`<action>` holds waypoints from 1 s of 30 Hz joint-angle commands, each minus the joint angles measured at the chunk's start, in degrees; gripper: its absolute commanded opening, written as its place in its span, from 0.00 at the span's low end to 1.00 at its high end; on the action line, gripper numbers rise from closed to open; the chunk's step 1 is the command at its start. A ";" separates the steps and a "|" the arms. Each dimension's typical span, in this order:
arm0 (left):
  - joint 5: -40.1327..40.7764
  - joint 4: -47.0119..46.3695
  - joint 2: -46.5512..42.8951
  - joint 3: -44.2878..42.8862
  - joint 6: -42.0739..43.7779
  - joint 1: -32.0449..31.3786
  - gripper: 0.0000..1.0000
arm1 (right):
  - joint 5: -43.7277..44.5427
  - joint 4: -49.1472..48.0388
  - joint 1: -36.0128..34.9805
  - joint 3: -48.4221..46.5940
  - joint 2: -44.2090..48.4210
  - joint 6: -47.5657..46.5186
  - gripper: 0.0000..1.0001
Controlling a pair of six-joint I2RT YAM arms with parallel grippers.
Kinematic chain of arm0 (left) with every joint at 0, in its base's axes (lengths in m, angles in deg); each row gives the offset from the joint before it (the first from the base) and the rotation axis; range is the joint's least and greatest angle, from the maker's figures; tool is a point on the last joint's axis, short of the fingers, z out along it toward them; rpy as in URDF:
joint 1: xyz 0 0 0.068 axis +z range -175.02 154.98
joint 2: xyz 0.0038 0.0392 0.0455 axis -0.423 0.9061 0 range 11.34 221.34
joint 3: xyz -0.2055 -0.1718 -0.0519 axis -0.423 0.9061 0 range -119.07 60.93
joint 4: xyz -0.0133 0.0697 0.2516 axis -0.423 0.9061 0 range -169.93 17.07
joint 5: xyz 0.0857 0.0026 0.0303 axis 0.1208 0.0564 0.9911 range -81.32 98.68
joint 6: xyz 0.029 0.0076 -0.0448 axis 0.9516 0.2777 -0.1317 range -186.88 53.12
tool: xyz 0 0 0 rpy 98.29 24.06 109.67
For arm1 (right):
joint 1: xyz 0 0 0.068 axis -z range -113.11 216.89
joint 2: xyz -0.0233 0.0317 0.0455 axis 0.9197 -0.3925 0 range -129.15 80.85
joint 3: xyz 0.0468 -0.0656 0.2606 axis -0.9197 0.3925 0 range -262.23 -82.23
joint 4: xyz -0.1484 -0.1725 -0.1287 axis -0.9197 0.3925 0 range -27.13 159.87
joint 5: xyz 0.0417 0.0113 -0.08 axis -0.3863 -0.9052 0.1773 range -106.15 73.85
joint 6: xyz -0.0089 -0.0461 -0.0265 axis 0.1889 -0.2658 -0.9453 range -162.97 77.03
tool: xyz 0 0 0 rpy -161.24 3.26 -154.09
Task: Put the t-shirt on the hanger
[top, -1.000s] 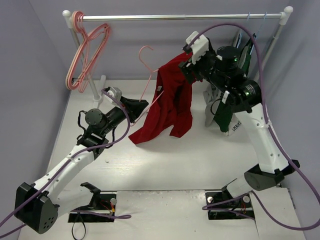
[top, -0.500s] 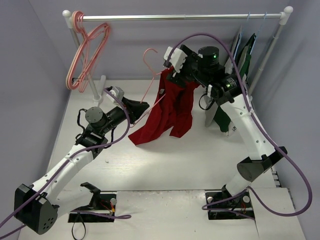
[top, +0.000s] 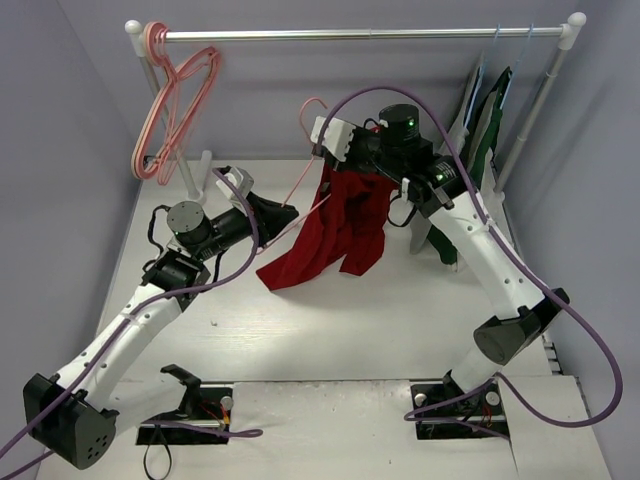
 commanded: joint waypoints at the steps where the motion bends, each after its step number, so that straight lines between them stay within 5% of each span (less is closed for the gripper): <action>1: -4.05 -4.35 -0.07 -5.76 3.43 -0.37 0.00 | -2.98 -6.62 -1.93 0.88 3.67 1.21 0.25; 15: -9.23 -1.27 5.82 -12.00 3.34 -0.37 0.00 | -4.82 -8.38 -4.92 5.62 8.33 2.52 0.28; 18: -8.97 -1.18 6.26 -12.53 3.34 -0.37 0.00 | -4.91 -7.68 -5.00 5.80 8.42 2.52 0.21; 21: -7.92 -0.66 5.82 -12.71 3.78 -0.37 0.00 | -2.82 -7.50 -4.92 6.77 8.85 1.74 0.00; 25: -0.22 6.44 5.29 -14.55 6.67 -0.37 0.00 | 1.93 -8.38 -4.83 9.49 10.00 0.68 0.00; 27: 3.93 9.26 5.29 -16.39 7.73 -0.29 0.15 | 3.87 -9.25 -4.57 11.85 10.87 0.77 0.00; 30: 11.06 12.96 5.64 -18.41 8.26 -0.20 0.20 | 7.30 -10.66 -4.30 15.45 12.37 1.55 0.00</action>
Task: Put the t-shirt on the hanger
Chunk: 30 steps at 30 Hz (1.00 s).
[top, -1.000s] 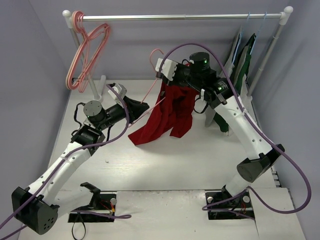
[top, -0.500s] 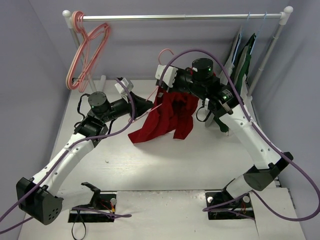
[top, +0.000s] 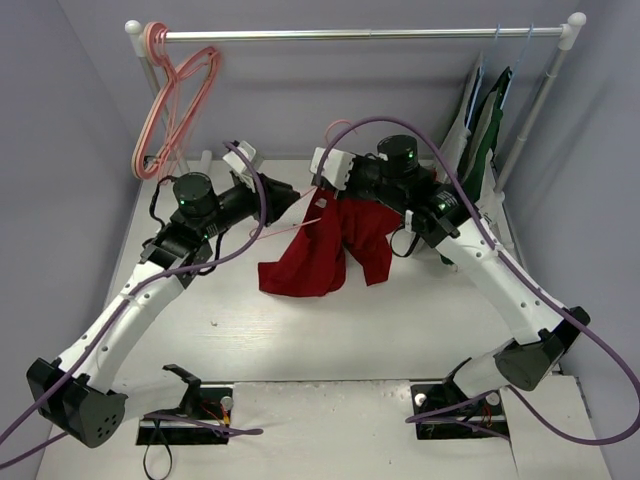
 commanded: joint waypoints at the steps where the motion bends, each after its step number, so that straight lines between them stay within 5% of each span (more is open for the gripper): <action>1: 9.49 0.51 -0.94 -6.22 2.38 0.20 0.24 | 5.16 -6.29 -0.41 3.05 3.72 1.60 0.00; 3: 13.18 0.87 -1.02 -7.01 2.21 0.20 0.42 | 6.31 -7.00 -0.41 5.59 4.68 2.48 0.00; 7: 19.77 2.18 -1.20 -9.82 1.60 0.20 0.58 | 9.82 -7.17 -0.32 8.33 5.30 3.80 0.00; 16: 29.27 13.08 -0.67 -11.34 -7.96 -0.42 0.59 | 15.19 -10.60 2.23 9.92 5.13 8.81 0.00; 30: 45.27 8.52 7.41 -5.08 -17.82 -12.81 0.59 | 13.43 -9.46 2.40 8.94 4.51 16.37 0.00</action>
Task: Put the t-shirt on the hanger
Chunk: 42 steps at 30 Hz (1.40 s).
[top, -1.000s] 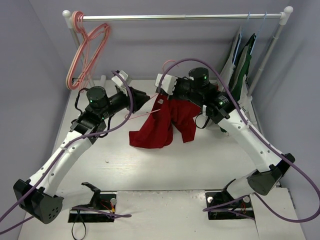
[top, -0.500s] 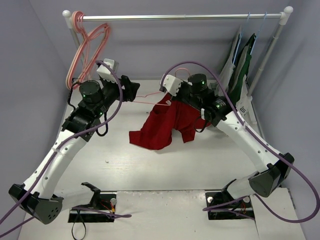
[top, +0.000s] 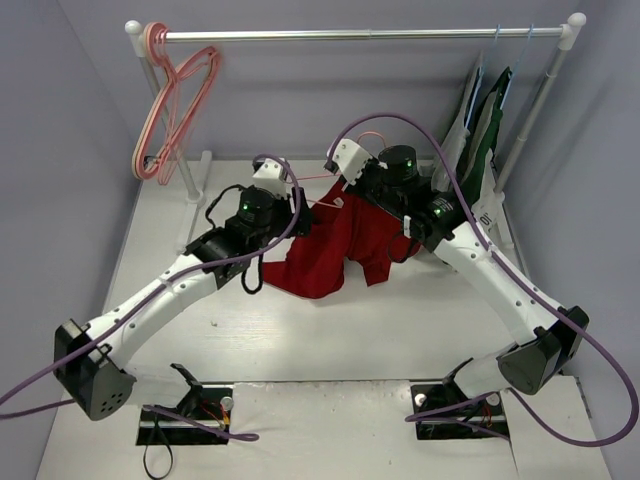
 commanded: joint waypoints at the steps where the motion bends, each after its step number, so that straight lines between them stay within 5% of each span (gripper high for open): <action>1: 6.19 -5.28 1.01 -2.44 -4.41 -1.27 0.59 | 0.32 -4.87 0.02 -1.63 2.54 2.99 0.00; 17: 13.67 -8.18 11.29 -3.67 -6.61 -3.03 0.58 | -2.50 -4.25 0.02 -2.07 3.60 5.89 0.00; 30: 17.10 -6.25 10.16 -1.03 -5.91 1.18 0.24 | 2.51 -3.73 1.07 1.88 6.50 2.65 0.00; 42: 7.96 4.20 10.15 -12.01 0.67 12.26 0.20 | 3.93 -2.32 2.13 5.23 8.08 0.98 0.00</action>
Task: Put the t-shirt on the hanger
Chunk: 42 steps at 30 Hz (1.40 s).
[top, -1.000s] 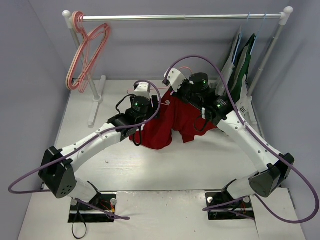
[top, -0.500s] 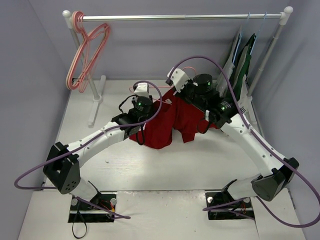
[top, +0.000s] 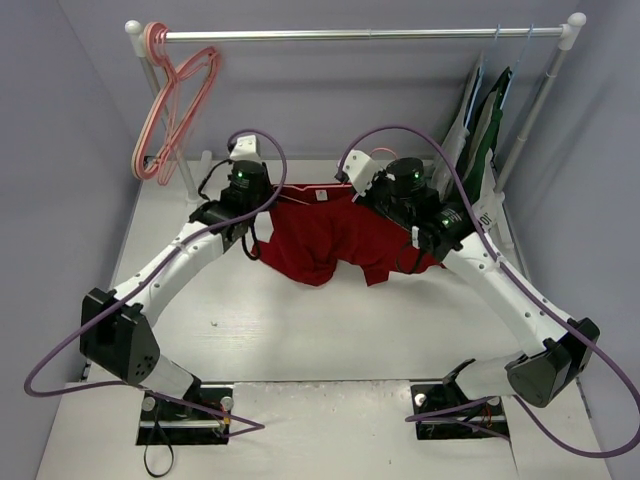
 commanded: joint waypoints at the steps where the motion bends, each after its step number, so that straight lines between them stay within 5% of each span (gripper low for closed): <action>1: -0.44 2.46 -2.41 -7.11 4.33 1.59 0.20 | 2.26 -3.87 0.90 -0.83 3.58 -1.61 0.00; 5: -0.52 6.41 -1.71 -13.10 8.10 1.68 0.20 | 2.00 -3.61 0.82 -0.83 3.32 -1.78 0.00; 11: -2.55 12.74 -0.22 -20.74 8.82 -0.95 0.00 | -0.72 -5.45 0.82 -3.72 0.60 0.49 0.00; 24: 10.89 31.02 10.33 -47.63 11.45 -7.46 0.00 | -7.93 -12.57 0.55 -16.72 -3.19 4.37 0.00; 29: 15.02 30.25 11.56 -56.77 13.81 -8.51 0.00 | -10.30 -16.52 0.11 -22.61 -3.89 6.47 0.00; 35: 20.39 25.41 9.29 -56.62 19.10 -15.89 0.00 | -13.38 -21.79 0.03 -21.32 -4.33 9.63 0.00; 42: 16.35 24.09 6.73 -44.16 14.89 -18.09 0.00 | -18.13 -40.48 0.03 4.04 2.34 17.28 0.00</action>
